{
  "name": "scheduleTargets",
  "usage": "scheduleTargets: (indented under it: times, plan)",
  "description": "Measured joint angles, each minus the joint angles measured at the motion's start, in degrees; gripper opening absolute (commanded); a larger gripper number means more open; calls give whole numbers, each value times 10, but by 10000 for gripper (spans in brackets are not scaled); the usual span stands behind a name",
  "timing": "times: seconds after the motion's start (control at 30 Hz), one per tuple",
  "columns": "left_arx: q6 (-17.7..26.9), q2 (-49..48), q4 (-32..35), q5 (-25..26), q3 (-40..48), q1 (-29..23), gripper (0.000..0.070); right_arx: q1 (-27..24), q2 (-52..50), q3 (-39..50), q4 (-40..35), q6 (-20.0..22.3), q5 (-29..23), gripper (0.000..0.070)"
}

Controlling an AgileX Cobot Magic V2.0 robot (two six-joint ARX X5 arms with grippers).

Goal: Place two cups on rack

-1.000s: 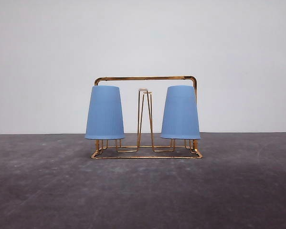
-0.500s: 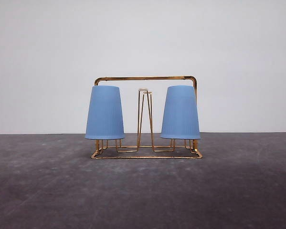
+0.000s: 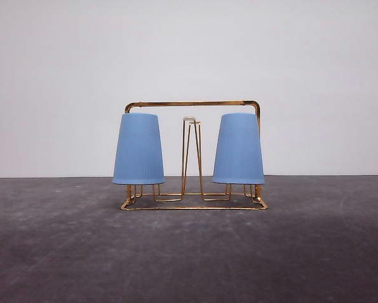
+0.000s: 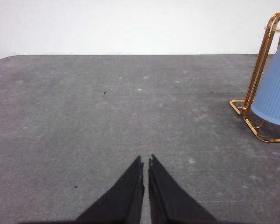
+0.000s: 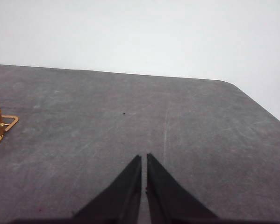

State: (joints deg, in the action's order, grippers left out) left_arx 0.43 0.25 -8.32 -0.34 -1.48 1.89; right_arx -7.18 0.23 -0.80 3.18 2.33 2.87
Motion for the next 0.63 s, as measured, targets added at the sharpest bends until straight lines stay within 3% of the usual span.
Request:
scheduleTargets:
  times: [0.63]
  plan:
    - [0,0,0,0,0,0,0,0,0,0,0,0,0,17]
